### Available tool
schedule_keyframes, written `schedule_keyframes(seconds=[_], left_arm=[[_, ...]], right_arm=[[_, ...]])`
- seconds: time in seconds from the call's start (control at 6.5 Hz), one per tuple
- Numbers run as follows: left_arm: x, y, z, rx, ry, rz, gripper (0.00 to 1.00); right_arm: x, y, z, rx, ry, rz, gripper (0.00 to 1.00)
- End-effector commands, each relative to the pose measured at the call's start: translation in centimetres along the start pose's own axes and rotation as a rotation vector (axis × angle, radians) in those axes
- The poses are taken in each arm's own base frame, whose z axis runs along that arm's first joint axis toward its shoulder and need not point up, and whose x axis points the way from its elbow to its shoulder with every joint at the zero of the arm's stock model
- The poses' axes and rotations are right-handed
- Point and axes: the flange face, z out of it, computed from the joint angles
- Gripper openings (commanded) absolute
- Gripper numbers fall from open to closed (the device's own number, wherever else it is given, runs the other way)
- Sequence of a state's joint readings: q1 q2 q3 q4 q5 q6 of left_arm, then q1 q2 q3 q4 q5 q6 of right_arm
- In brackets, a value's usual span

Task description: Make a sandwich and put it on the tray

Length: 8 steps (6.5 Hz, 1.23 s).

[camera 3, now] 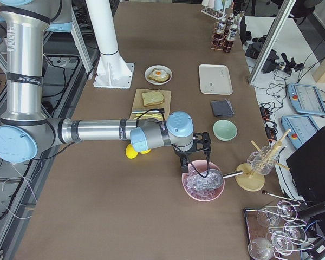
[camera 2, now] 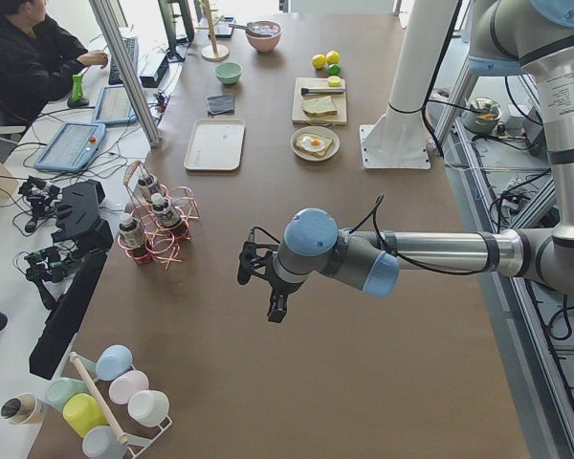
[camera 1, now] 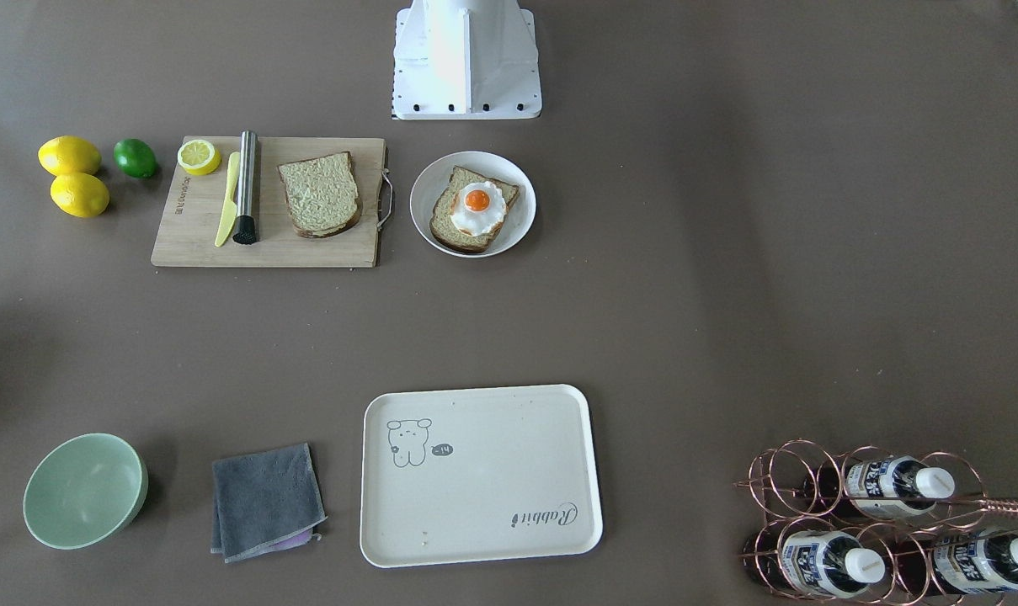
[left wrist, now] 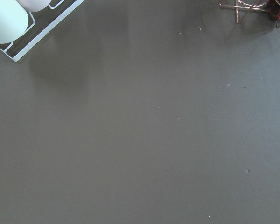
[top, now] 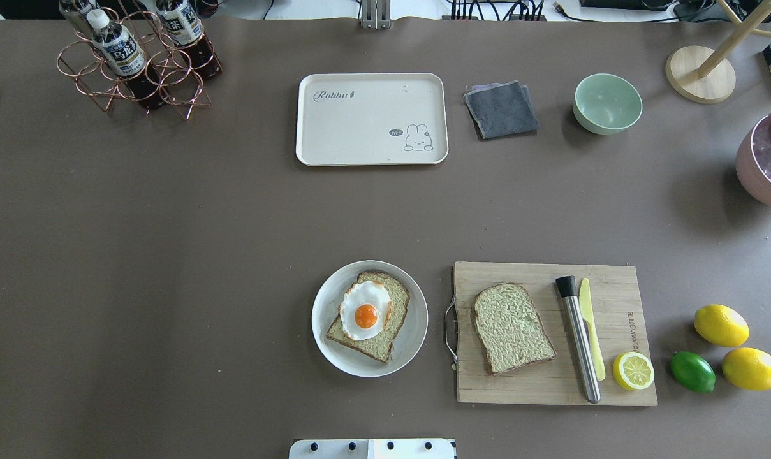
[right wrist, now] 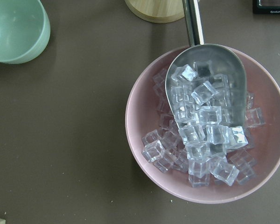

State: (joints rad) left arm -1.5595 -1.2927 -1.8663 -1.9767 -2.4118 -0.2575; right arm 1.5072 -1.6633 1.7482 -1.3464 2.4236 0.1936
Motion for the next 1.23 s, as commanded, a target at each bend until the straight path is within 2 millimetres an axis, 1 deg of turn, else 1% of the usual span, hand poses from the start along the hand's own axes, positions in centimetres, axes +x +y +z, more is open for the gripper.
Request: schedule_keyframes(seconds=[0.0, 0.15, 0.31, 0.46, 0.62, 0.77, 0.92, 1.08], left_arm=[[6.3, -1.6, 1.6, -0.026, 0.156, 0.014, 0.98], [9.9, -1.1, 2.1, -0.029, 0.265, -0.04, 0.98], [13.6, -0.7, 2.6, -0.046, 0.366, -0.091, 0.98], [17.0, 0.0, 3.9, -0.084, 0.423, -0.075, 0.98], [18.4, -0.8, 4.5, -0.073, 0.47, -0.019, 0.98], [20.3, -1.0, 4.9, -0.1, 0.512, -0.045, 0.98], [22.7, -1.4, 5.1, -0.114, 0.564, -0.087, 0.98], [24.1, -1.7, 5.9, -0.125, 0.601, -0.102, 0.98]], right_arm=[[-4.2, -0.5, 1.6, -0.038, -0.043, -0.069, 1.0], [-5.0, -0.2, 1.8, -0.038, -0.112, -0.095, 1.0], [-6.4, -0.3, 1.3, -0.044, -0.202, -0.062, 1.0], [-7.1, -0.1, 1.7, -0.073, -0.248, -0.031, 1.0], [-8.1, 0.0, 1.5, -0.065, -0.297, -0.072, 1.0], [-9.2, 0.1, 1.9, -0.07, -0.325, -0.11, 1.0], [-10.1, 0.0, 1.7, -0.09, -0.378, -0.12, 1.0], [-10.9, -0.2, 1.3, -0.104, -0.431, -0.132, 1.0]])
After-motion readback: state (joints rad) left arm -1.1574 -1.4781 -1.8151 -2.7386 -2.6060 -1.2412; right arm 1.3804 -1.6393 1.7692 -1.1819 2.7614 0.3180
